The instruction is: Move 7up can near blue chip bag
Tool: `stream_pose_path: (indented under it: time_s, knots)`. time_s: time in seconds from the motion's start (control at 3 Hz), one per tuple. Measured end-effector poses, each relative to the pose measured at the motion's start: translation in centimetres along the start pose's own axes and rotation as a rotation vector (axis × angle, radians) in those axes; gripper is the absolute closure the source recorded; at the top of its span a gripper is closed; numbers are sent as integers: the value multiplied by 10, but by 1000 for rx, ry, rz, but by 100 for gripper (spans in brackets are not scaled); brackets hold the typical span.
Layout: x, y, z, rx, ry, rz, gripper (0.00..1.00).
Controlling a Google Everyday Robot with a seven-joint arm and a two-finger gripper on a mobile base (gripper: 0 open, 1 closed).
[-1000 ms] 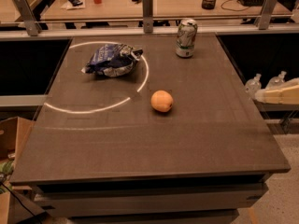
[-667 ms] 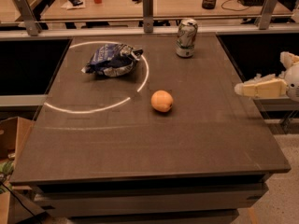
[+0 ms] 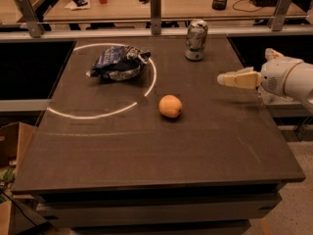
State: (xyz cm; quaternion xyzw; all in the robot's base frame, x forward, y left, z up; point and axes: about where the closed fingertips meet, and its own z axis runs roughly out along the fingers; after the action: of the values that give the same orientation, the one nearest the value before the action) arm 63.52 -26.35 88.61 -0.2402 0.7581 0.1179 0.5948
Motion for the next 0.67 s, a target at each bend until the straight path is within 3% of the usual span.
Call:
stream_pose_path:
  time_s: [0.33, 0.67]
  knots:
    - [-8, 0, 36, -1, -13, 4, 0]
    - [-17, 1, 94, -19, -37, -25, 0]
